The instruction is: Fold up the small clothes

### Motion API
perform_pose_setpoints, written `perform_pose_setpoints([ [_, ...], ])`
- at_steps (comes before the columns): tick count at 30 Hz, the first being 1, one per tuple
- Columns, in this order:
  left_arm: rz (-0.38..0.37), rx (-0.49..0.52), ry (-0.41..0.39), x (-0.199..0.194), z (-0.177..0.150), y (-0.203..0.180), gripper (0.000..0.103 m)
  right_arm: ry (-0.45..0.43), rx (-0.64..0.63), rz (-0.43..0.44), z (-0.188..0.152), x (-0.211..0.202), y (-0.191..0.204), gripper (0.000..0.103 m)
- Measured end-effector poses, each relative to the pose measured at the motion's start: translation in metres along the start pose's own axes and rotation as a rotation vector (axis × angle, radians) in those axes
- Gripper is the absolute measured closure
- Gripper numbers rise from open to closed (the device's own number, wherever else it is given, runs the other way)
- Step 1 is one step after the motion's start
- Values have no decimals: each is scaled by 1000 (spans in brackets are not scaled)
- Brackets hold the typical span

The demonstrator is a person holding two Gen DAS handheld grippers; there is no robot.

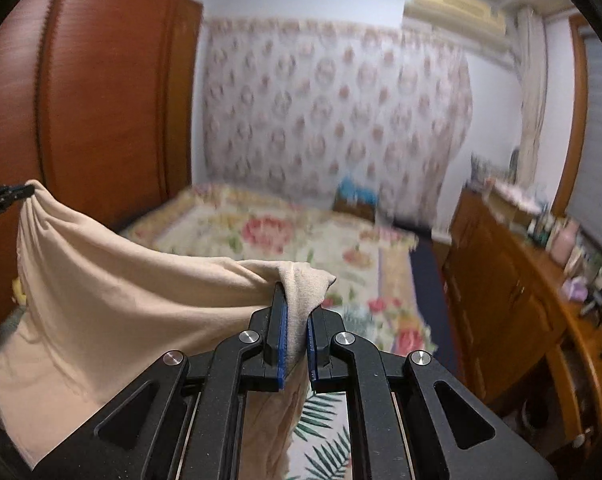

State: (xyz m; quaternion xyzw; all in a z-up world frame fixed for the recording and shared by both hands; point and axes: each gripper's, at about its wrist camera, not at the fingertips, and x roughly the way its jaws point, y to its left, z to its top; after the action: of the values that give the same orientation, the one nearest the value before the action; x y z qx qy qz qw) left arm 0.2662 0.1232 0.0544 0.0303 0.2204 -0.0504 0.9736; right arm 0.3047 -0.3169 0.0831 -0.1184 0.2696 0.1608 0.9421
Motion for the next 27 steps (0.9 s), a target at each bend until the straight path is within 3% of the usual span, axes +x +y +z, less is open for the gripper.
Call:
perform_pose_setpoints([
  [7,3,-12,122,80,-18,-13,100,130,33,1,-23,99,-20,98],
  [13,-12,-22,213,113,-28,-15,97,187,68,4,-40,137,-28,98],
  [14,-17,-22,224,115,-30,-13,96,194,76,4,-40,141,-28,92],
  [16,-29,-15,241,113,-37,-12,93,197,84,-16,-40,143,-29,76],
  [17,-30,-9,247,109,-39,-12,92,193,95,-16,-42,142,-31,60],
  [18,-32,-2,256,105,-43,-12,88,186,106,-12,-42,140,-31,52],
  [27,-69,3,355,63,-98,-19,81,226,129,74,-84,97,-14,51],
])
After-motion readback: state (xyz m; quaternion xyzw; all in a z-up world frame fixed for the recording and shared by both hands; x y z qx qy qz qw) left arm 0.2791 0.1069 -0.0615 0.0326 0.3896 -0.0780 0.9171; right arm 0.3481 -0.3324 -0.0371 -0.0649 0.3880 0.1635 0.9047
